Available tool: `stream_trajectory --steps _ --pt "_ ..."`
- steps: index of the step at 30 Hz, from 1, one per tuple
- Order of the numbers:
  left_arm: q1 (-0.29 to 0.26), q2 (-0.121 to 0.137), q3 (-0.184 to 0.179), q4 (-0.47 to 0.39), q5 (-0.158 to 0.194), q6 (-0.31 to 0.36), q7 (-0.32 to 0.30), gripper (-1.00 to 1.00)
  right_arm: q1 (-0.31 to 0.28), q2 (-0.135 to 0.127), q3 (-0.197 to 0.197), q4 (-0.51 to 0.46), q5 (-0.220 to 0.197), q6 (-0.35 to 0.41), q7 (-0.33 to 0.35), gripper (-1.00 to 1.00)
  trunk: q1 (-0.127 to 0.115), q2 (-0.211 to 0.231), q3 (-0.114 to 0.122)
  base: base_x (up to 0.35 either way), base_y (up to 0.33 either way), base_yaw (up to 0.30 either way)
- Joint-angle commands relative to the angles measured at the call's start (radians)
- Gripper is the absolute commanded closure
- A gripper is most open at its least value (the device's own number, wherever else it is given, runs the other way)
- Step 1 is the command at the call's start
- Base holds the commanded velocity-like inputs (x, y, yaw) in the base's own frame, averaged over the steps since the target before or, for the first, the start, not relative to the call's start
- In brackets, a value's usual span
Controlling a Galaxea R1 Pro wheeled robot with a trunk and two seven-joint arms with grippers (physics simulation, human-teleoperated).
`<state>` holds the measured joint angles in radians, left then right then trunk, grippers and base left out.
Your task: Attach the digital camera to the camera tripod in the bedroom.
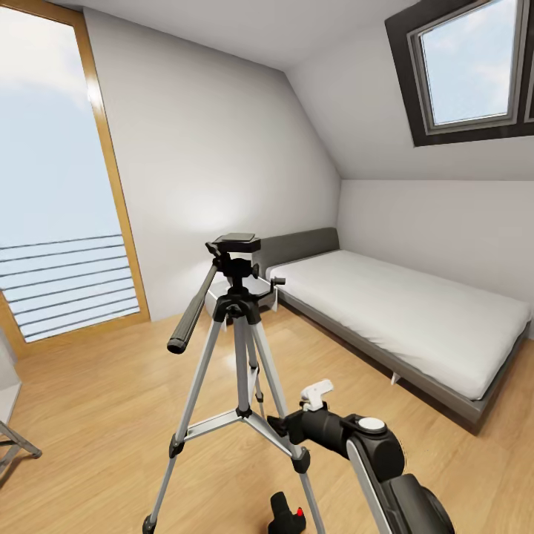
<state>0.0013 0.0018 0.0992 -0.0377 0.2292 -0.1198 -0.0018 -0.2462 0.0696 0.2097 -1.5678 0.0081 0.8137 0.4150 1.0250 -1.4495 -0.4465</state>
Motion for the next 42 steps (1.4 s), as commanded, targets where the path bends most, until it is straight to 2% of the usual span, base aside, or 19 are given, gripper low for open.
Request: stream_trajectory --steps 1,18,28,42 --pt "0.0 0.0 0.009 -0.008 0.0 -0.001 0.002 -1.0 -0.001 0.001 0.009 0.0 0.003 -0.012 0.003 -1.0 0.0 -0.001 -0.001 0.0 0.0 0.0" --pt "0.0 0.001 0.011 -0.014 0.002 -0.001 0.005 -1.0 -0.001 0.001 0.002 0.0 0.005 -0.034 0.003 -1.0 0.0 -0.001 -0.001 0.0 0.0 0.0" --pt "0.0 0.001 0.008 -0.014 0.002 0.0 0.004 -1.0 -0.001 0.001 -0.025 0.0 0.004 -0.036 0.002 -1.0 -0.038 0.069 0.03 0.0 0.0 0.0" --pt "0.0 0.001 0.008 -0.014 0.002 0.0 0.003 -1.0 -0.001 0.001 -0.015 0.0 0.006 -0.037 0.003 -1.0 -0.092 0.167 0.074 0.0 0.0 0.0"
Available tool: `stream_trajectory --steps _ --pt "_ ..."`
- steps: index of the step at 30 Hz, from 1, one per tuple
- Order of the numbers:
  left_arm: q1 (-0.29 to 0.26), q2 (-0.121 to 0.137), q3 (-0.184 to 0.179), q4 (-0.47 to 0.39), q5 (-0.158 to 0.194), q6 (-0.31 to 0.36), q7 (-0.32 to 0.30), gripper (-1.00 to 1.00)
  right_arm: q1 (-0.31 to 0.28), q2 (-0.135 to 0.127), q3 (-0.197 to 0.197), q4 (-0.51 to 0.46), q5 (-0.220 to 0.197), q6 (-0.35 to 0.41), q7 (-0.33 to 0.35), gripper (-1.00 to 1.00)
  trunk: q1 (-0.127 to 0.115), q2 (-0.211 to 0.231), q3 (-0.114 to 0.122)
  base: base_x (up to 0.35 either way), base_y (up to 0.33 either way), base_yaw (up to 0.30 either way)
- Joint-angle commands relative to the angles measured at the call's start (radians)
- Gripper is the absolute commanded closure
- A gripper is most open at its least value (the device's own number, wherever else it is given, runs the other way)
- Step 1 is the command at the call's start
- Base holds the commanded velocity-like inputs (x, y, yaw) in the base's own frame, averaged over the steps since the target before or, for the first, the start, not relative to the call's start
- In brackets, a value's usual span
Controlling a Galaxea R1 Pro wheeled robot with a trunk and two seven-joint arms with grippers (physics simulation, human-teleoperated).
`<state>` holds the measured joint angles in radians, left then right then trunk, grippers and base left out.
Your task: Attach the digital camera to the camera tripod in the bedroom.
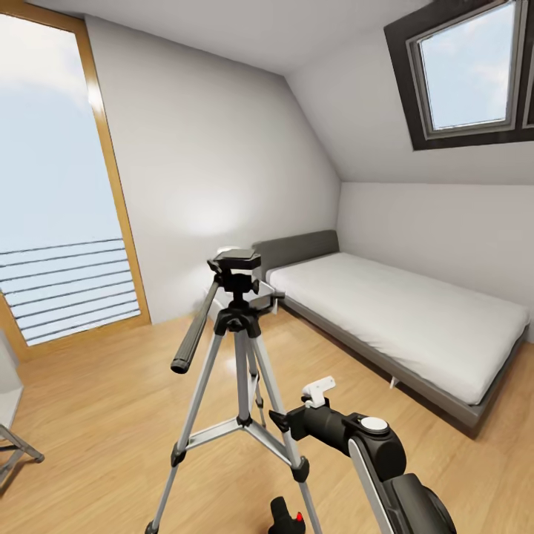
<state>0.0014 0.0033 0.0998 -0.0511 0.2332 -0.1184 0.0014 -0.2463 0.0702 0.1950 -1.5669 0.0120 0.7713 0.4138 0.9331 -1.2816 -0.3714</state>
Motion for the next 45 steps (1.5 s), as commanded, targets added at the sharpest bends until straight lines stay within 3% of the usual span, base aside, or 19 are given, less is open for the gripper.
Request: stream_trajectory --steps 1,45 --pt "0.0 0.0 0.008 -0.001 -0.002 -0.001 0.0 -1.0 -0.001 0.0 -0.004 -0.001 0.002 0.005 0.004 -1.0 -0.004 0.007 0.002 0.0 0.0 0.0" --pt "0.0 0.0 0.008 -0.003 -0.002 -0.003 0.0 -1.0 -0.001 0.0 0.002 -0.001 0.005 0.005 0.002 -1.0 -0.173 0.315 0.14 0.0 0.0 0.0"
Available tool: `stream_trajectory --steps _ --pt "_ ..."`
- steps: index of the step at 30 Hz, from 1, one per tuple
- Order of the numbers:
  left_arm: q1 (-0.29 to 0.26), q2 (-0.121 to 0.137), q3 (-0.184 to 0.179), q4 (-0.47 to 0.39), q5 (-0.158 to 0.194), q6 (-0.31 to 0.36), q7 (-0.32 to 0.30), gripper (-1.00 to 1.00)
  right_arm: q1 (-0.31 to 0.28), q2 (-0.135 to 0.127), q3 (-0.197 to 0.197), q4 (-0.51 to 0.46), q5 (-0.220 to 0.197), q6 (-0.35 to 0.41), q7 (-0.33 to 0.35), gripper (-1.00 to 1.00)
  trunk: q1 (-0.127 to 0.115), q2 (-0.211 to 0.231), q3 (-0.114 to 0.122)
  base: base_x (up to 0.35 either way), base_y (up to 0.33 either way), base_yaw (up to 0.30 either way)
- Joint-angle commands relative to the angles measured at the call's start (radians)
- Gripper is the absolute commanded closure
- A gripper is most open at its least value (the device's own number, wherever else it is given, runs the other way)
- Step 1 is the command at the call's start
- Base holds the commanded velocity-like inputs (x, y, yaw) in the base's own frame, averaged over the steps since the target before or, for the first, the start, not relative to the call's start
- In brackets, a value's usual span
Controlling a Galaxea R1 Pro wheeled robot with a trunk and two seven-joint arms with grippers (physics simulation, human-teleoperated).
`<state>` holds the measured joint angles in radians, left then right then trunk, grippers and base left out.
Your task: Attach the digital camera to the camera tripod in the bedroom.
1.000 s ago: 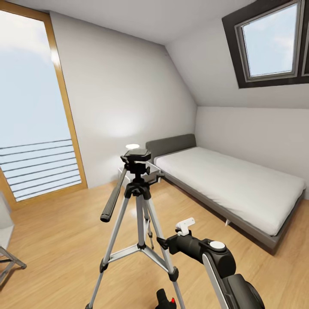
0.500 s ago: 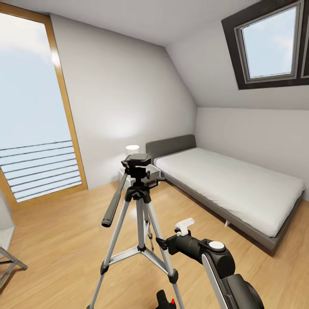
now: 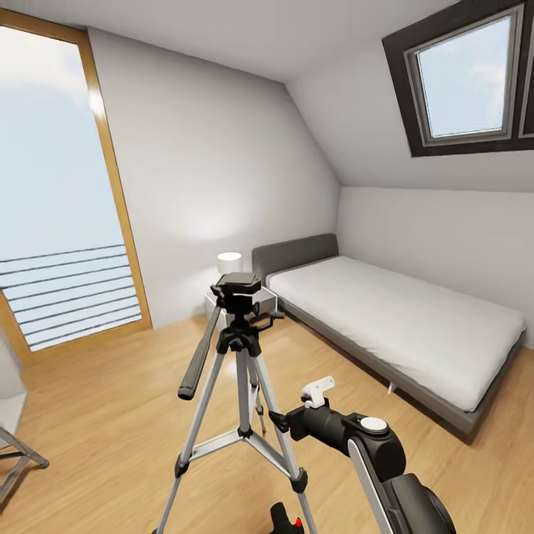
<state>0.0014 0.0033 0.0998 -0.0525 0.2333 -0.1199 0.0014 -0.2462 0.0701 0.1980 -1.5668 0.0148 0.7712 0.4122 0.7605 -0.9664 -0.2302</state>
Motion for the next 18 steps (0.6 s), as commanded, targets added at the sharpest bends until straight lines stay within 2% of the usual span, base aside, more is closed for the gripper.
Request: stream_trajectory --steps 1,18 --pt "0.0 0.0 0.008 -0.001 -0.002 -0.001 0.0 -1.0 -0.001 0.0 -0.001 -0.001 0.002 0.005 0.004 -1.0 -0.004 0.006 0.002 0.0 0.0 0.0" --pt "0.0 0.0 0.008 -0.001 -0.002 -0.001 0.0 -1.0 -0.001 0.0 0.0 0.001 0.002 0.005 0.002 -1.0 -0.069 0.125 0.055 0.0 0.0 0.0"
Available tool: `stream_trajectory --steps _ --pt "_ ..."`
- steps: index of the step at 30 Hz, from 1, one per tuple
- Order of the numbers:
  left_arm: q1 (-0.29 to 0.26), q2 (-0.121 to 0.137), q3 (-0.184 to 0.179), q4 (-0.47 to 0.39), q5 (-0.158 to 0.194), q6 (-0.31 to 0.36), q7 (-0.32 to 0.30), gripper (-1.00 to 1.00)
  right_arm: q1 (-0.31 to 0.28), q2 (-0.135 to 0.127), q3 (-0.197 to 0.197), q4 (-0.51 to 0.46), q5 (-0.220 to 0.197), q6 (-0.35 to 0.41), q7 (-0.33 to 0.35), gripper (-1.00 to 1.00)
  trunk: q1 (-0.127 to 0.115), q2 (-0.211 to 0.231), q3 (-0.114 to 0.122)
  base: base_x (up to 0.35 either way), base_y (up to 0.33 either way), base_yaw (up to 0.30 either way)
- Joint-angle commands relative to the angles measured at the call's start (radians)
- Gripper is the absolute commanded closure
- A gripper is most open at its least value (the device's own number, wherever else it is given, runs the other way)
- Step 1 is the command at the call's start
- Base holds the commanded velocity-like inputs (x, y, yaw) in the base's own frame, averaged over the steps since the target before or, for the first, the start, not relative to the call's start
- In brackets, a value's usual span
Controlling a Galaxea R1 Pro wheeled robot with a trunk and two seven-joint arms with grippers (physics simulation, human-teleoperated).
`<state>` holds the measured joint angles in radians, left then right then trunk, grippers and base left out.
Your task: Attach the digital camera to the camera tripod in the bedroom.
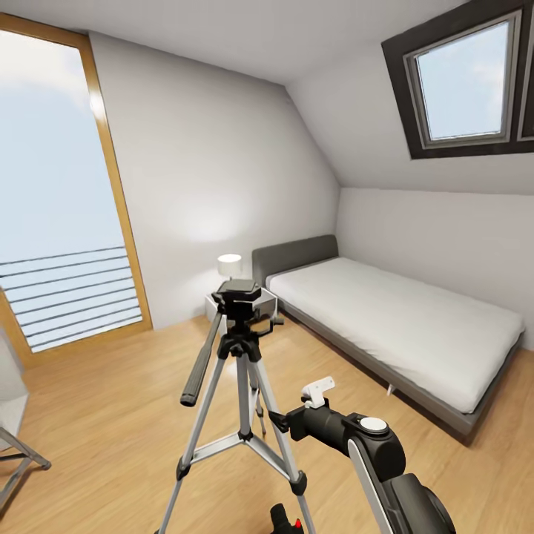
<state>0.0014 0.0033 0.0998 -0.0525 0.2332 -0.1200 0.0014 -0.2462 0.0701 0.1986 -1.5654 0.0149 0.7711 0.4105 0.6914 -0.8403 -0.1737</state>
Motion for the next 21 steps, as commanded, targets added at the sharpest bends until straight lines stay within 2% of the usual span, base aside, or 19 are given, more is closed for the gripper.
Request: stream_trajectory --steps 1,21 --pt "0.0 0.0 0.008 -0.001 -0.002 -0.001 0.0 -1.0 -0.001 0.0 -0.001 -0.001 0.002 0.005 0.004 -1.0 -0.004 0.006 0.002 0.0 0.0 0.0" --pt "0.0 0.0 0.008 -0.001 -0.002 -0.001 0.0 -1.0 -0.001 0.001 0.0 0.001 -0.001 0.005 0.003 -1.0 -0.08 0.146 0.065 0.0 0.0 0.0"
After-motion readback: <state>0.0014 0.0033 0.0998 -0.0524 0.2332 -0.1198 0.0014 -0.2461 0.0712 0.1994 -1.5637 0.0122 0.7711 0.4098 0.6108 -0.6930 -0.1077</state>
